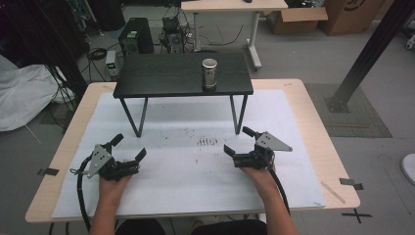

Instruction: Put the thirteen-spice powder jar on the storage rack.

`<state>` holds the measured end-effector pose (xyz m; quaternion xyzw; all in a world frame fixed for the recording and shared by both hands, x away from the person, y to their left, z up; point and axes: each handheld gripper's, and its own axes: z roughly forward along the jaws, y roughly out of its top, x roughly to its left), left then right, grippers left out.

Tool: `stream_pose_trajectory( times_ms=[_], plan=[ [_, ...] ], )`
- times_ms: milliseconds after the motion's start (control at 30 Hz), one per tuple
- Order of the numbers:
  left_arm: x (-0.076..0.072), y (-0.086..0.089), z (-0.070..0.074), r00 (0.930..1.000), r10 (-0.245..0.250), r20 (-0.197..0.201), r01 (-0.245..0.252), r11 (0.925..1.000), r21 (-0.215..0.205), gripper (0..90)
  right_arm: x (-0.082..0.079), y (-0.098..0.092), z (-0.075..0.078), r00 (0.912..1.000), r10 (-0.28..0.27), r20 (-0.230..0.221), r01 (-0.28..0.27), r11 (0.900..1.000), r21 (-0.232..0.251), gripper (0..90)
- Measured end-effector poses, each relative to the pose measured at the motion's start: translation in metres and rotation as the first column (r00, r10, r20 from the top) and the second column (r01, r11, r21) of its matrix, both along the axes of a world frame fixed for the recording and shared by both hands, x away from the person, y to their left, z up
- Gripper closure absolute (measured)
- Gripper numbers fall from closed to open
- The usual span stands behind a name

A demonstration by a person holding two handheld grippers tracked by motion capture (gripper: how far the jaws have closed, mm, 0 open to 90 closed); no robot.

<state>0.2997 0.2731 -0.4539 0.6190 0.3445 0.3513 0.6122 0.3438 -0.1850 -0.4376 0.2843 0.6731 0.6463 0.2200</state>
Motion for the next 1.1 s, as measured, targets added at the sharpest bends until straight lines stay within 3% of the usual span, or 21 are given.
stream_pose_trajectory(
  times_ms=[367,600,733,833,1100],
  plan=[
    [0.0,0.0,0.0,1.0,0.001,0.0,-0.001,1.0,0.0,0.2,-0.001,0.003,-0.013,0.9996,-0.025,-0.012,0.025,1.0,0.005,0.1],
    [0.0,0.0,0.0,1.0,0.0,0.0,0.0,1.0,-0.001,0.2,-0.004,0.002,-0.014,0.9991,-0.04,0.011,0.04,0.999,0.019,0.0],
    [0.0,0.0,0.0,1.0,0.001,0.002,-0.001,1.0,0.001,0.2,-0.009,0.002,-0.016,0.997,-0.051,0.058,0.049,0.998,0.024,0.0],
    [0.0,-0.001,0.0,1.0,0.0,0.004,0.0,1.0,0.007,0.2,-0.015,0.003,-0.017,0.9919,-0.045,0.119,0.042,0.999,0.022,0.0],
    [0.0,0.0,0.0,1.0,0.0,0.002,0.0,1.0,0.004,0.2,-0.014,0.004,-0.017,0.9925,-0.044,0.114,0.043,0.999,0.013,0.0]
  ],
)
